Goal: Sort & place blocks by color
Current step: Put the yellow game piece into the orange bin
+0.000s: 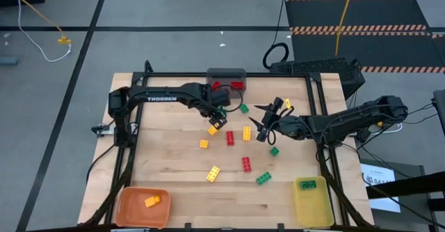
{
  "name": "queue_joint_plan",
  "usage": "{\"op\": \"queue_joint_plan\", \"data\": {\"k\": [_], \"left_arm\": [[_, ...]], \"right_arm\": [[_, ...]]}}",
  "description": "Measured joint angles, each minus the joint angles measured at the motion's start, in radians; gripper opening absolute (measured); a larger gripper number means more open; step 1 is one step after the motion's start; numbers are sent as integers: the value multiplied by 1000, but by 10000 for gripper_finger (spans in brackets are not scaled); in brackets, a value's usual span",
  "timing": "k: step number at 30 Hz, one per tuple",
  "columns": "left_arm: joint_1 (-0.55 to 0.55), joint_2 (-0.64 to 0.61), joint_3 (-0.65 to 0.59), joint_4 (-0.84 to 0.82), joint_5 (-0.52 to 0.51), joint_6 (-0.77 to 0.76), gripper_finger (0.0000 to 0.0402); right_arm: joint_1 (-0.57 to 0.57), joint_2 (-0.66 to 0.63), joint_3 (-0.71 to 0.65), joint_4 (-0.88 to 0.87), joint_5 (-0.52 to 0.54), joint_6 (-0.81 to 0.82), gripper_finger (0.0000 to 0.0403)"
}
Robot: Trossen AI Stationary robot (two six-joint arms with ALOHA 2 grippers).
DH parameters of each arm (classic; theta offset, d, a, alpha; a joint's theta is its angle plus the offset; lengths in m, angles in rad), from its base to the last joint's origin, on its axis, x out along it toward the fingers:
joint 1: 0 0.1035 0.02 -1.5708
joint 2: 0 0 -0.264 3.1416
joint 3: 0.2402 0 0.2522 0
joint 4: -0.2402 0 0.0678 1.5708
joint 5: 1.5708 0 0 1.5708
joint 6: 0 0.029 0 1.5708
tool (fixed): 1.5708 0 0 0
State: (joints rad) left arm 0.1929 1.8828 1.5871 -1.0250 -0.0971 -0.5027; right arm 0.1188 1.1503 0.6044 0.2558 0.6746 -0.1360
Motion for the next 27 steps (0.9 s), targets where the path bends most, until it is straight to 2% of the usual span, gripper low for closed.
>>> {"op": "queue_joint_plan", "data": {"k": [7,11,27], "left_arm": [[-12,69,-1,44,12,-57,232],[-25,120,-1,36,54,-58,232],[-41,241,-1,43,74,-51,232]], "right_arm": [[0,0,0,-9,0,19,233],[0,0,0,-18,-3,19,233],[0,0,0,-22,-4,18,233]]}}
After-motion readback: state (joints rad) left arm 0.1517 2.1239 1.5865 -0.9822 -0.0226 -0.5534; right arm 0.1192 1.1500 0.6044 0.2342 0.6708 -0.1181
